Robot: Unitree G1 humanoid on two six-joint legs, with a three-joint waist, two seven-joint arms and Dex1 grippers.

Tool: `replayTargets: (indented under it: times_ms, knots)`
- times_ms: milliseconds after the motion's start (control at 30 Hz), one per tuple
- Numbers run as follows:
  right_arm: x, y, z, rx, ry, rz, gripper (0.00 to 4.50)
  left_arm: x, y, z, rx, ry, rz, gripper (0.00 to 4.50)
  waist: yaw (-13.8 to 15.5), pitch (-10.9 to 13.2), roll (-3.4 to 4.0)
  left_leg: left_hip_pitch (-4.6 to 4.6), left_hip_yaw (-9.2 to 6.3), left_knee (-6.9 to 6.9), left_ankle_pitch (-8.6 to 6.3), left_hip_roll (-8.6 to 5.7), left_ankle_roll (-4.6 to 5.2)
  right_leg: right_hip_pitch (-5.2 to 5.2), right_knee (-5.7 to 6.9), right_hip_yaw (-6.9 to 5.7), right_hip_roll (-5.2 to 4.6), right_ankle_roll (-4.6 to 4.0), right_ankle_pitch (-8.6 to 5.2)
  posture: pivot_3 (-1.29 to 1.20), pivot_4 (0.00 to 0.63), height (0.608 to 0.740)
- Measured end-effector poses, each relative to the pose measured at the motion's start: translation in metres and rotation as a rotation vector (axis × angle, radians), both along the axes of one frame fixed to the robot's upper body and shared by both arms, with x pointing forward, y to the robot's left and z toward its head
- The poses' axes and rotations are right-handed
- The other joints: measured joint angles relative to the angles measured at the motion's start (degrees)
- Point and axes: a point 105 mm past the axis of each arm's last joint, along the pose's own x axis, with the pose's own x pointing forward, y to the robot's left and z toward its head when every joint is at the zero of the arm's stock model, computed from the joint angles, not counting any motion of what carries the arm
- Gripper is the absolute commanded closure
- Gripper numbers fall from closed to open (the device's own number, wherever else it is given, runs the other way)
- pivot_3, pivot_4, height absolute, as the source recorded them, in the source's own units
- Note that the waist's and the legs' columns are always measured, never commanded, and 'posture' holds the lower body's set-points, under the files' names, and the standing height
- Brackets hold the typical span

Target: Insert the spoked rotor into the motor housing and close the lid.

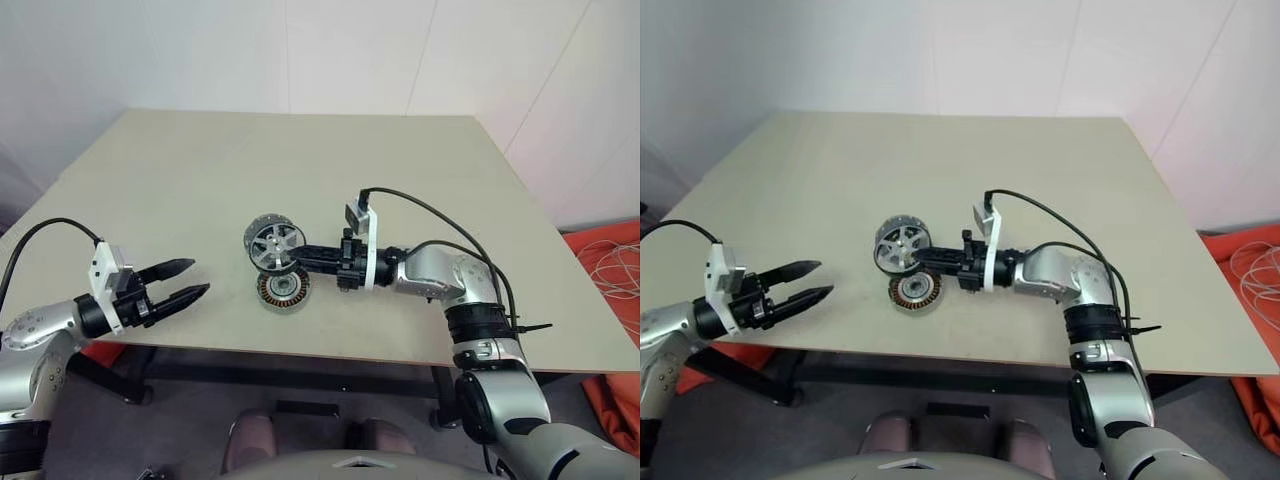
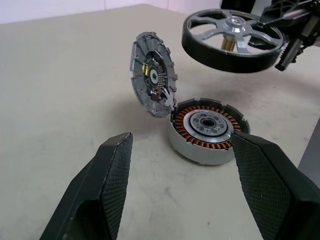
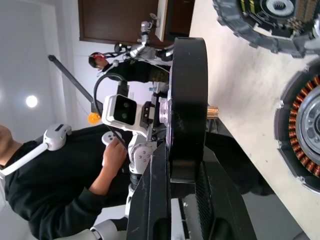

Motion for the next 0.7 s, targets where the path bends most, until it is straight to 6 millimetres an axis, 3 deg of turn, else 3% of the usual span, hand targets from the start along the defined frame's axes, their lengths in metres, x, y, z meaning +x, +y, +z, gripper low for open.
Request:
replayTargets:
  times_ms: [167,700]
  knots:
    - [-0.001,0.000,-0.021,-0.051,0.089,0.013,4.16,-0.003,0.000,-0.001,0.003,0.006,0.012,1.16,0.0,0.0,-0.01,-0.04,-0.01,0.01,0.01,0.01,-0.02,-0.04,0.02,0.00,0.01,0.01,0.00,0.00,0.000,0.740]
    - [-0.001,0.009,-0.036,-0.109,0.113,0.020,4.16,-0.004,0.004,0.001,0.007,0.007,0.025,1.16,-0.1,0.0,-0.05,-0.05,-0.01,0.02,0.03,0.00,-0.04,-0.05,0.04,0.00,0.01,0.01,0.01,0.00,0.000,0.740]
